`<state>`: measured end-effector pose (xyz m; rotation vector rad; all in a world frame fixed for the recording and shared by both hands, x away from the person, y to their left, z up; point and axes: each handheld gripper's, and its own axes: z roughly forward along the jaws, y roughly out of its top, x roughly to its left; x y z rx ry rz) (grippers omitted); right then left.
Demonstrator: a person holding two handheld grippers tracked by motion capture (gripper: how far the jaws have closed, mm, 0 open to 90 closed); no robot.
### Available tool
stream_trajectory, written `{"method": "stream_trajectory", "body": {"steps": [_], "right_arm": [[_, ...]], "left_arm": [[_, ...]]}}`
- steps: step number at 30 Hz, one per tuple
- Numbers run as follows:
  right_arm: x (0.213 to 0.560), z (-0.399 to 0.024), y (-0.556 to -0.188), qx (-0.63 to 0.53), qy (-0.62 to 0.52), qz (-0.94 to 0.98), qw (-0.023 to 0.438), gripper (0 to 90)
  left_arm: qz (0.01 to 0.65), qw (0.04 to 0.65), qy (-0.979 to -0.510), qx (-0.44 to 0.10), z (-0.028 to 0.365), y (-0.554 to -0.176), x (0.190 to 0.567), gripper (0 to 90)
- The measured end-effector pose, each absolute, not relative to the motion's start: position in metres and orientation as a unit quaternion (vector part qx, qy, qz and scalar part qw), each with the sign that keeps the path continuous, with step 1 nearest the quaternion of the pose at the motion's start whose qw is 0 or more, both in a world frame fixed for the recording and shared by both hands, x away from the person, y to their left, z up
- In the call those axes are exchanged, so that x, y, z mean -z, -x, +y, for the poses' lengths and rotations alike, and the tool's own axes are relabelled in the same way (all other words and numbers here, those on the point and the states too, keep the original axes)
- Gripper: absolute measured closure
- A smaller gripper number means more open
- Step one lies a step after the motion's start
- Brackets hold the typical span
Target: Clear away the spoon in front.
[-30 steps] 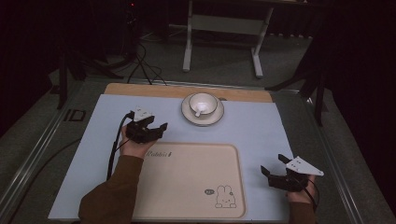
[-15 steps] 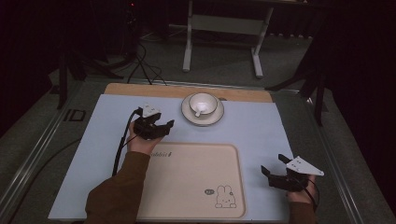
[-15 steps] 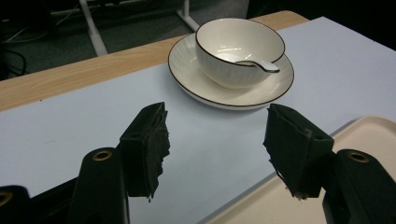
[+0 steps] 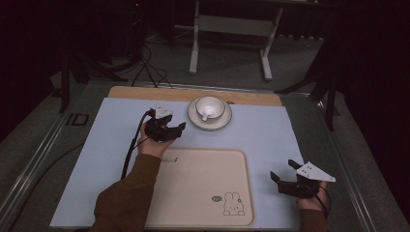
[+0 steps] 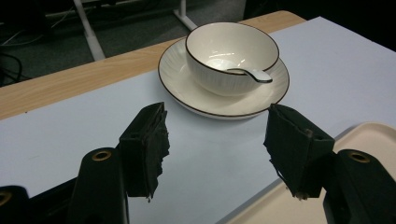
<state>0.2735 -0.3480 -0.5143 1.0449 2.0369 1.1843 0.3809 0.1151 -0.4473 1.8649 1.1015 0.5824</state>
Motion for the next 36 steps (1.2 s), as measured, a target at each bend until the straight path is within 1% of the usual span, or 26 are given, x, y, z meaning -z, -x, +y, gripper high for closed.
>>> {"method": "stream_trajectory", "body": {"steps": [21, 36], "right_arm": [[0.514, -0.349, -0.274, -0.442, -0.39, 0.758, 0.278, 14.0], [0.514, -0.349, -0.274, -0.442, -0.39, 0.759, 0.278, 14.0]], "left_arm": [[0.441, 0.423, -0.758, -0.229, 0.098, -0.401, 0.453, 39.5], [0.434, 0.431, -0.758, -0.226, 0.084, -0.411, 0.449, 40.4]]}}
